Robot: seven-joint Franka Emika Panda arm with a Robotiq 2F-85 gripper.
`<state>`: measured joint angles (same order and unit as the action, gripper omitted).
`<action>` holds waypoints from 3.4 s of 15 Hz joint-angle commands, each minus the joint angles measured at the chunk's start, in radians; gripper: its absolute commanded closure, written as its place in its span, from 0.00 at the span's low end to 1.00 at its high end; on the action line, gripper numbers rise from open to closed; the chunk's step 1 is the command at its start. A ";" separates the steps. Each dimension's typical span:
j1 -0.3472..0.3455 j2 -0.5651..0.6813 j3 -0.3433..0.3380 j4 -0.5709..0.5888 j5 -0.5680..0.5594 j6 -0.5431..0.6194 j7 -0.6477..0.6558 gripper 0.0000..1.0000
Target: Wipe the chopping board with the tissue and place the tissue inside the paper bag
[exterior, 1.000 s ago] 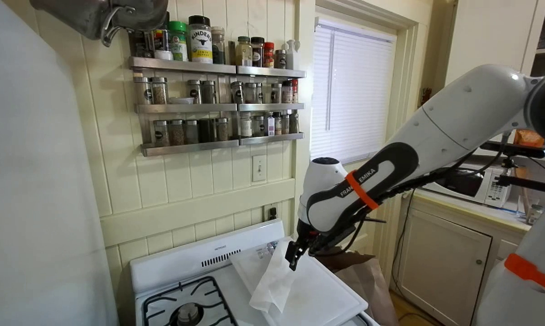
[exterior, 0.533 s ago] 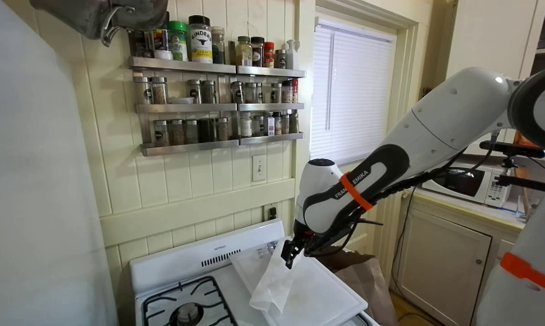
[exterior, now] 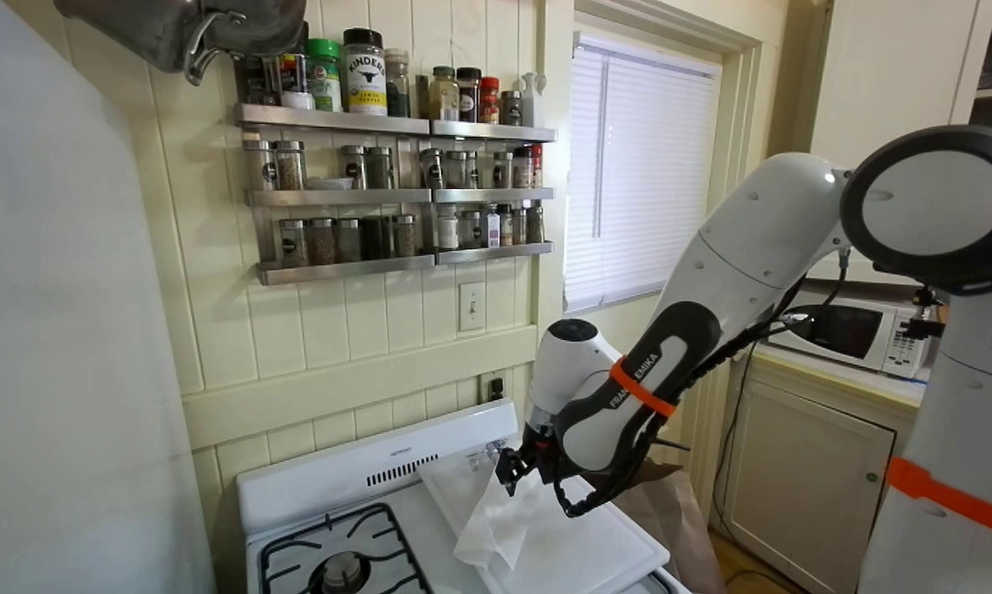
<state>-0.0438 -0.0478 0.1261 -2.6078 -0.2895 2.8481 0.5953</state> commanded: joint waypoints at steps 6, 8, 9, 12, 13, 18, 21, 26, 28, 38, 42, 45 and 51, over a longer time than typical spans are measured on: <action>0.010 0.176 -0.013 0.089 -0.153 0.142 0.273 0.00; 0.019 0.213 -0.026 0.110 -0.178 0.165 0.304 0.00; 0.024 0.227 -0.035 0.119 -0.193 0.174 0.320 0.00; 0.044 0.265 -0.059 0.147 -0.223 0.182 0.350 0.00; 0.051 0.274 -0.066 0.154 -0.228 0.180 0.354 0.00; 0.064 0.280 -0.077 0.161 -0.218 0.187 0.348 0.39; 0.058 0.257 -0.067 0.148 -0.202 0.177 0.329 0.63; 0.000 0.226 0.017 0.123 -0.100 0.140 0.223 0.99; -0.029 0.214 0.053 0.114 -0.053 0.120 0.163 1.00; -0.057 0.072 0.108 0.068 0.377 -0.033 -0.338 1.00; 0.021 0.015 0.001 0.073 0.397 -0.221 -0.441 1.00; 0.025 -0.016 -0.040 0.079 0.353 -0.357 -0.488 1.00; 0.020 0.012 -0.070 0.091 0.200 -0.370 -0.413 1.00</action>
<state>-0.0379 -0.0496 0.0706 -2.5131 -0.0148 2.4673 0.1262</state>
